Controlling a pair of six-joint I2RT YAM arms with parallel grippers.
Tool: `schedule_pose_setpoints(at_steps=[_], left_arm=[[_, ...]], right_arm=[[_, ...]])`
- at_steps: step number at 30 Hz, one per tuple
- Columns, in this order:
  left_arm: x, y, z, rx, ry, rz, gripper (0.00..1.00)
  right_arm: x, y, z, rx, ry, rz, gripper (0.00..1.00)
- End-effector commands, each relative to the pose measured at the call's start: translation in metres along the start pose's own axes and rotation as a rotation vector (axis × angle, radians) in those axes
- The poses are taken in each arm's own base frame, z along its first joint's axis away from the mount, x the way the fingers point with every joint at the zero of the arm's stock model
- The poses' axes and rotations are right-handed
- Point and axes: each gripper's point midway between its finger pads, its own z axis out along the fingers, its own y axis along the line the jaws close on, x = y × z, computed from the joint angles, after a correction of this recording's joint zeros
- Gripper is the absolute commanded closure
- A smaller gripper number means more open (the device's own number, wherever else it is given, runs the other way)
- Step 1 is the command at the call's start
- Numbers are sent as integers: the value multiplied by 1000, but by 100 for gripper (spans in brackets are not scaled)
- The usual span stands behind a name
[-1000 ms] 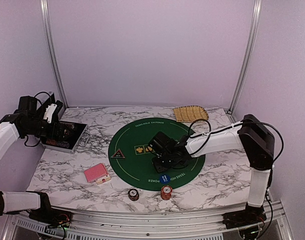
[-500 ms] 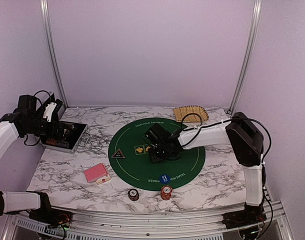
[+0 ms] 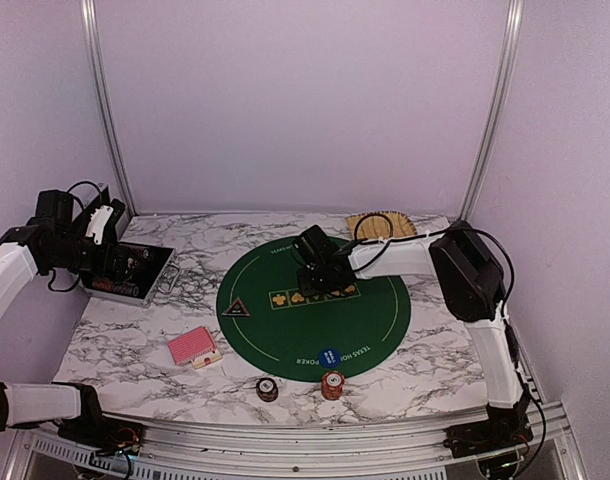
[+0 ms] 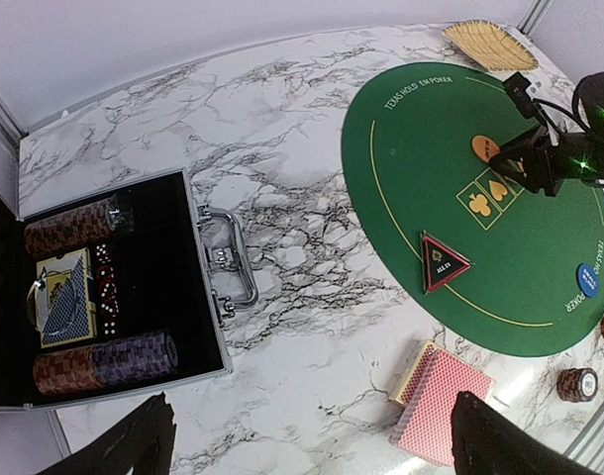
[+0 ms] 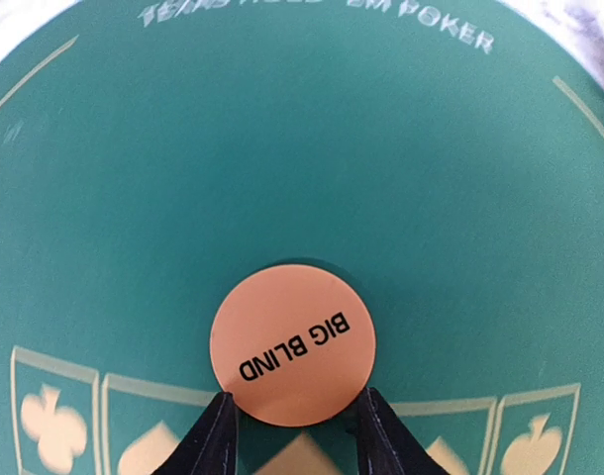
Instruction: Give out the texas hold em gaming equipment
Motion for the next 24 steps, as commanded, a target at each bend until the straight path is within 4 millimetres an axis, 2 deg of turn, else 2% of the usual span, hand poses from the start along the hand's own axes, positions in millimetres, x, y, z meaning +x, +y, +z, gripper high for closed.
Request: schedule_pose_setpoints(at_steps=[1,9,14,20,24], left_arm=[[-3,0,-4,-1,5,10,1],[-3,1,-3,-2,13,11,1],[-4,2,-2,-4,15,11,1],[-6,3,-4,-13,13,14,1],[-6,3,-7,-16,16,21,1]], right_arm=[[7,-48,35,127,57,19,60],[-15,-61,58,141,52,36,60],[-30,-63,62,116,40,33,58],[-42,-50,50,34,29,-40,52],[-44,-45,21,-23,34,-65,36]])
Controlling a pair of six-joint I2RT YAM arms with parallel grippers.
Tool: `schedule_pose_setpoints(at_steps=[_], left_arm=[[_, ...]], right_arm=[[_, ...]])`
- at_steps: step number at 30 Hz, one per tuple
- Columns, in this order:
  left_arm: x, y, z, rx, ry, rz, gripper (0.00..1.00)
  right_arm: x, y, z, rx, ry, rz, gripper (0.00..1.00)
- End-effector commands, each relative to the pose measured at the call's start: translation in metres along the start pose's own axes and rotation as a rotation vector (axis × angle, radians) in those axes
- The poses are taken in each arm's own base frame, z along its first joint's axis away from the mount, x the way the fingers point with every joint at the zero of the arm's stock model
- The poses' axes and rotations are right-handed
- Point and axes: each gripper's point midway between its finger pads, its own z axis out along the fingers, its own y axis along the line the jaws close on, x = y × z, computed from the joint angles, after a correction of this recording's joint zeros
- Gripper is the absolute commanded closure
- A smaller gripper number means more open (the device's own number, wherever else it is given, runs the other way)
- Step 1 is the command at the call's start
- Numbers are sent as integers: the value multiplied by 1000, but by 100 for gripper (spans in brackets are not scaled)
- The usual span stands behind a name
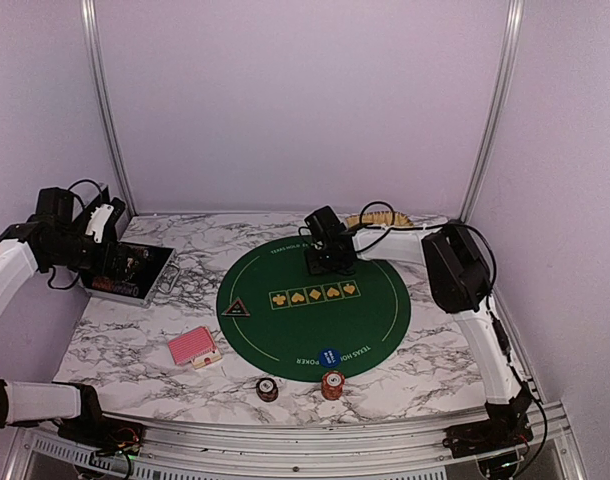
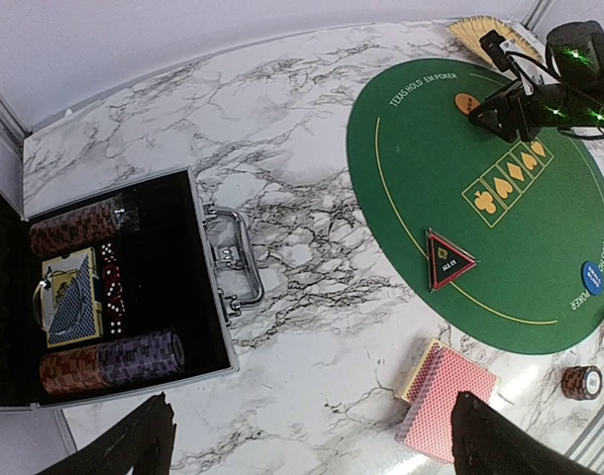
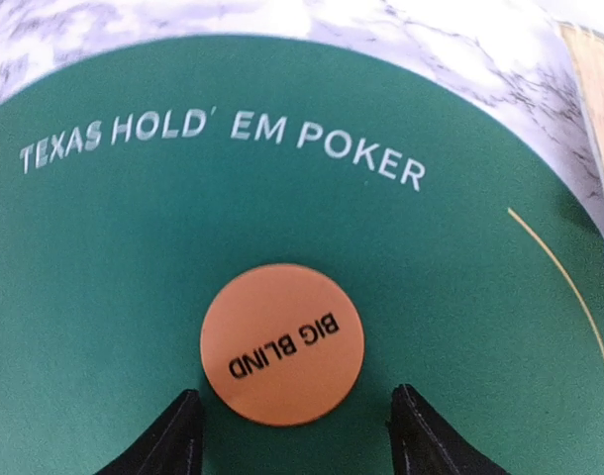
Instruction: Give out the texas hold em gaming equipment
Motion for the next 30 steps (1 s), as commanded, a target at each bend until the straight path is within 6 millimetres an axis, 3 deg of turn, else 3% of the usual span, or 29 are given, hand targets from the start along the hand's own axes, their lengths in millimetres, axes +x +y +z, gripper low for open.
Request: schedule_pose_setpoints(at_steps=[1,5,7,12,14,18,22,30], left_arm=[[-4,-1,-7,-5,5,16,1],[-2,-2,-6,2,14,15,1],[-1,-3,-6,7,15,14,1],[1,-3,-5,13,19,16,1],[2,-4,-5,15,23,14,1],[2,-5,-6,18,20,17,1],[2,-6,-7,22,16,13,1],[1,-7,-10,18,10,14,1]], right_arm=[[5,-1,-39,-76,49,-62,32],[9,14,-90,-183,38,-92,22],[26,26,-112,-228,70,-132,20],[97,54,-146,-316,190,-240,19],[129,62,-153,-341,253,-277,20],[166,70,-163,-365,318,-326,26],[180,74,-167,-380,350,-355,32],[193,77,-169,-385,390,-408,33]])
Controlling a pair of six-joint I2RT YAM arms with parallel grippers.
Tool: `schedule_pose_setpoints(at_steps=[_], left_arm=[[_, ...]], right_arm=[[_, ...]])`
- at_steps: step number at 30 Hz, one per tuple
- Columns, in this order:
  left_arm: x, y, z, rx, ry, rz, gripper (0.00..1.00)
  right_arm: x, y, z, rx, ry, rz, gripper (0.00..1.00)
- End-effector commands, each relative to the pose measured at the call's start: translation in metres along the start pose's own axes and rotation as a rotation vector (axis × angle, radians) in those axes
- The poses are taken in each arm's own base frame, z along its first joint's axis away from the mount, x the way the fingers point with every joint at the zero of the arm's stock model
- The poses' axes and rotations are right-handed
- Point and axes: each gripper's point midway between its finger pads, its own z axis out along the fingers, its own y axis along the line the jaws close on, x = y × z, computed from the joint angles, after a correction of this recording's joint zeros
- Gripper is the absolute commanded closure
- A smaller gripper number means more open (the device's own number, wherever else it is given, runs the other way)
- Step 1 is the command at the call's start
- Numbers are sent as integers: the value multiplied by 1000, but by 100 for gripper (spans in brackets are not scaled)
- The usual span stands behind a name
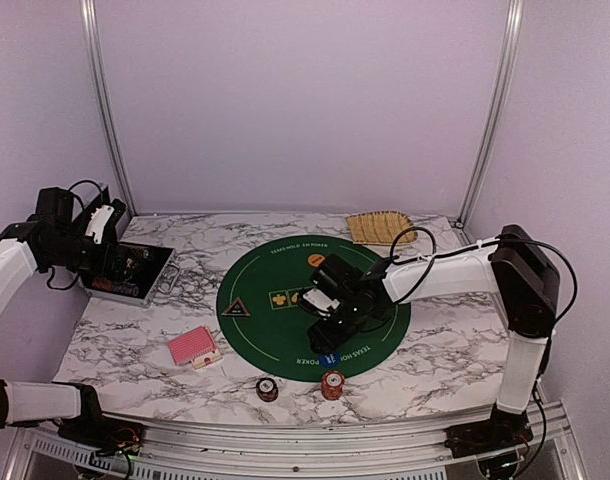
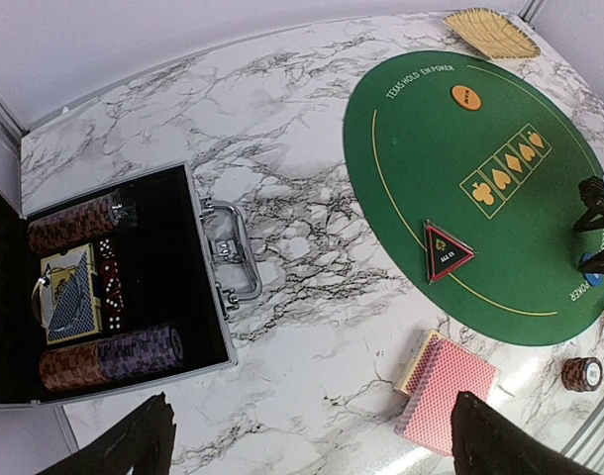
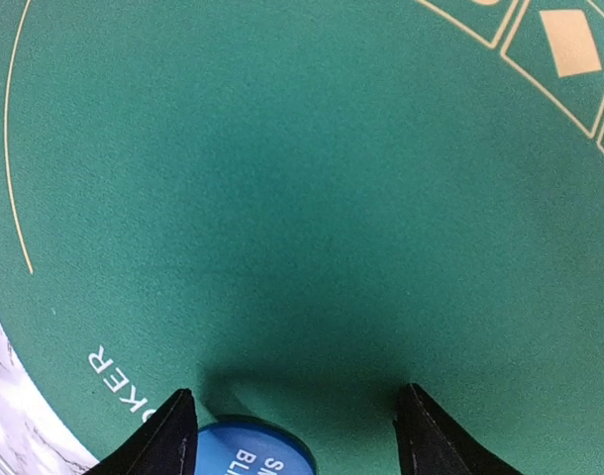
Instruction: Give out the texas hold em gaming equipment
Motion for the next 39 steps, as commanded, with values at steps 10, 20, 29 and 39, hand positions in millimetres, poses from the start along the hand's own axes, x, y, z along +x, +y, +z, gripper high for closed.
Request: schedule_pose_setpoints(at_steps=[10,20,29,39], left_arm=[[-2,-6,-9,18,-7,4,1],[-2,-7,-11,13,-11,8,1],[-6,-8,-16,9,-21,17,1],[0,-12,-14,28,-8,23,1]], right_arm=[[14,13,-5,38,68,-100,32],[27,1,-9,121,115,-133,32],[31,-23,-20,185,90,-68,40],[53,-59,-35,219,85,35,42]])
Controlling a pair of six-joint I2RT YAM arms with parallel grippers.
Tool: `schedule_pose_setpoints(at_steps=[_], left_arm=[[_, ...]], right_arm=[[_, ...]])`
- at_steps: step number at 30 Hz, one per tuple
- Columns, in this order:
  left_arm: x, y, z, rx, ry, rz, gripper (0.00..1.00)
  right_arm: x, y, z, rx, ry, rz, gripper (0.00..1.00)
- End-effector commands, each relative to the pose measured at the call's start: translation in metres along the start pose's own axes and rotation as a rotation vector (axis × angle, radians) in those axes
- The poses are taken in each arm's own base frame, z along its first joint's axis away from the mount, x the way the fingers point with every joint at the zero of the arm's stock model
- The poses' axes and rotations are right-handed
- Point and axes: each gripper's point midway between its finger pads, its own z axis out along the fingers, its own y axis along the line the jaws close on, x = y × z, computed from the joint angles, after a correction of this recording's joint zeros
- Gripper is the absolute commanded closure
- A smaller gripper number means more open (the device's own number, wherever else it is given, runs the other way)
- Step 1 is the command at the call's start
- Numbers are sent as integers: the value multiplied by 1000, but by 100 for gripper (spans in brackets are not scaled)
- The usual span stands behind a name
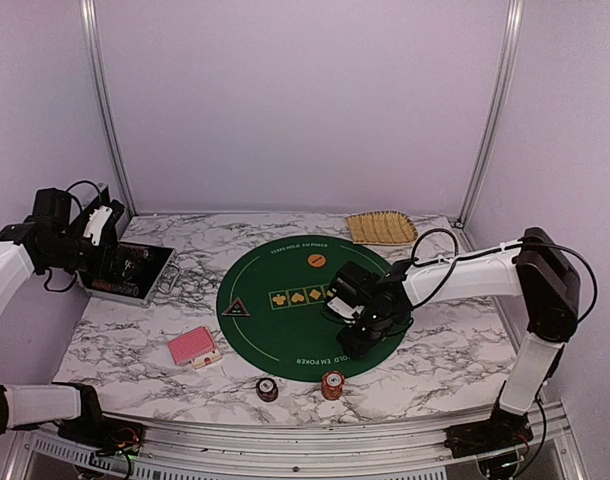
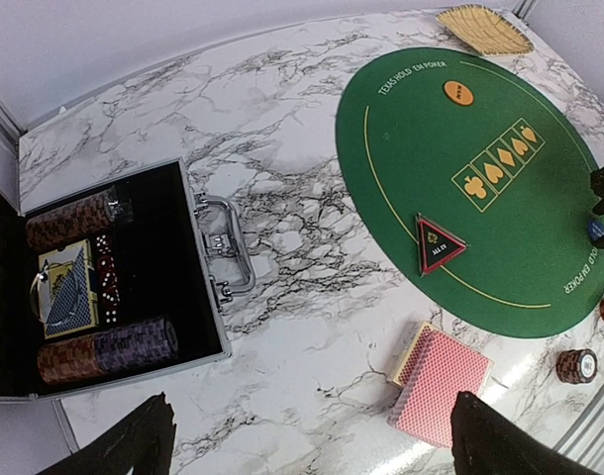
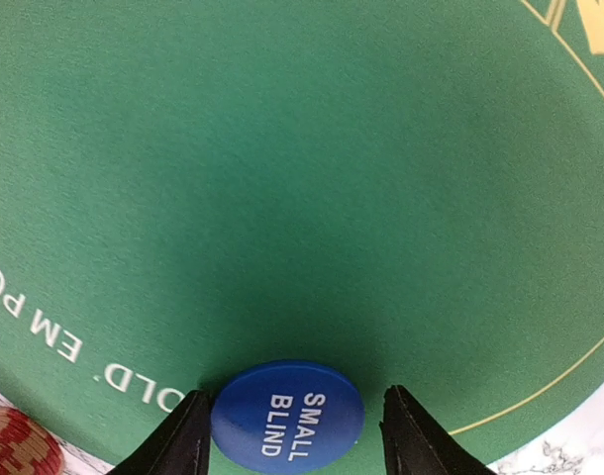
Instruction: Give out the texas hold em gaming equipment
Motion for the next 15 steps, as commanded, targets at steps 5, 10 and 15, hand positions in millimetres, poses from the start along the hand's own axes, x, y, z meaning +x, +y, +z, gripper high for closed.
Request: schedule_pose_setpoints(at_steps=[5,10,15], left_arm=[[2,-10,-3,54,10,21,1],[12,-14,2,90,50,31,1],[28,-25,9,146,113,59,1]], right_arm=[[15,-26,-11,43,-10,71,42],[17,-33,-13,57,-11,90,42],[7,-34,-23,57,-30,104,41]])
